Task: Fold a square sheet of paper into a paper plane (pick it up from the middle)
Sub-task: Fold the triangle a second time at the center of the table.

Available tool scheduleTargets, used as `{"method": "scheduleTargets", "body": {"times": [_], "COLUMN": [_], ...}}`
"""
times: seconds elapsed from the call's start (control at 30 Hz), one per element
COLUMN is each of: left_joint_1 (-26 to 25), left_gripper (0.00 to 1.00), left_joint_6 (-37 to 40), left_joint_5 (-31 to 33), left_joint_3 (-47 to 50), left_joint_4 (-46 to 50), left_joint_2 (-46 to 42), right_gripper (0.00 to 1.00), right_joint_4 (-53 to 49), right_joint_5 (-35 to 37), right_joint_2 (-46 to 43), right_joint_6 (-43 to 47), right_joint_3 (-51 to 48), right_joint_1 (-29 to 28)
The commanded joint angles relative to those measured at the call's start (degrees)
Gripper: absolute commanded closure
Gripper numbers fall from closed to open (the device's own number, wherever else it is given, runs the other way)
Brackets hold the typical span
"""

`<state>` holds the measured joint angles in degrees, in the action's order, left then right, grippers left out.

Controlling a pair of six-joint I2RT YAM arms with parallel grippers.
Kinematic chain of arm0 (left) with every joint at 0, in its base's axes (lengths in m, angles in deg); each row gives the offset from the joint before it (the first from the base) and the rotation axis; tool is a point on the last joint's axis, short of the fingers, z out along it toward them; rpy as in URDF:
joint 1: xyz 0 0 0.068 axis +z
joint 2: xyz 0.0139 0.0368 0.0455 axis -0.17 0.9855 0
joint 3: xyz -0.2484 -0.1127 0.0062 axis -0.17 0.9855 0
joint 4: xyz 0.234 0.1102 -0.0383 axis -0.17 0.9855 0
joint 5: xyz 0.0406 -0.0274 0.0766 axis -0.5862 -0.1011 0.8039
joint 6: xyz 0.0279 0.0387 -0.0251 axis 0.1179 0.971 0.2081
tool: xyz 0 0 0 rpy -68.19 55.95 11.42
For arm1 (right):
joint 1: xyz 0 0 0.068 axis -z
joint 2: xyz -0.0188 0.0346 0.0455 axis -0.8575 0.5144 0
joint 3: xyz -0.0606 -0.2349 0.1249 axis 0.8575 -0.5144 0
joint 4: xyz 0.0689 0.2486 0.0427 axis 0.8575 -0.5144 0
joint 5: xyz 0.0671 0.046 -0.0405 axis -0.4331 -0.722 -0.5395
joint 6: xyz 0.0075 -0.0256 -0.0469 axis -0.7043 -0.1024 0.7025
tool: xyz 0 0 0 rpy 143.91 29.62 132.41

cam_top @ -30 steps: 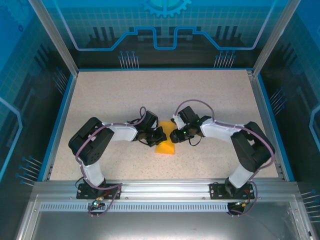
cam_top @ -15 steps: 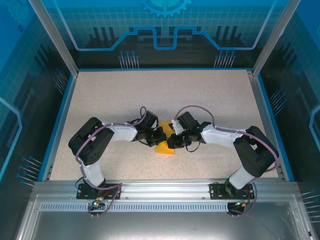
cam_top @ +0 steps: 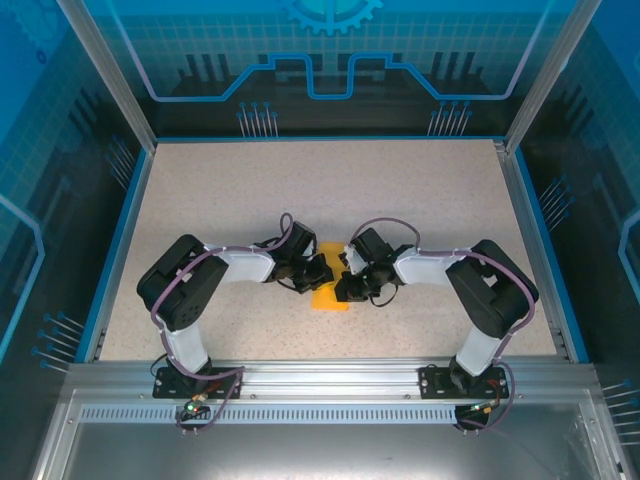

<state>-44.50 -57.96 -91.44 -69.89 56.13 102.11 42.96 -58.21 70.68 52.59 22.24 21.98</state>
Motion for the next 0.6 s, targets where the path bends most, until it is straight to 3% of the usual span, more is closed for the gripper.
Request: {"method": "scheduleTargets", "body": {"times": [0.0, 0.17, 0.37, 0.57], "left_joint_1": [-0.05, -0.05, -0.08, -0.02], "left_gripper": [0.94, 0.94, 0.94, 0.94], "left_joint_6": [1.31, 1.49, 1.59, 1.54], "left_joint_5": [1.43, 1.52, 1.37, 1.17], "left_joint_3": [0.59, 0.5, 0.25, 0.15], "left_joint_4": [3.79, 4.03, 3.95, 3.82], "left_joint_2": [1.48, 1.51, 1.75, 2.11], "right_gripper": [0.89, 0.88, 0.86, 0.86], "right_joint_4": [-0.7, -1.43, -0.02, -2.0], "right_joint_5": [-0.5, -0.57, -6.94, -5.05], "right_joint_2": [1.36, -0.52, -3.84, -0.59], "right_joint_6": [-0.17, 0.03, -0.11, 0.07], "right_joint_3": [-1.5, -2.41, -2.78, -3.58], "right_joint_1": [1.15, 2.2, 2.01, 1.91]}}
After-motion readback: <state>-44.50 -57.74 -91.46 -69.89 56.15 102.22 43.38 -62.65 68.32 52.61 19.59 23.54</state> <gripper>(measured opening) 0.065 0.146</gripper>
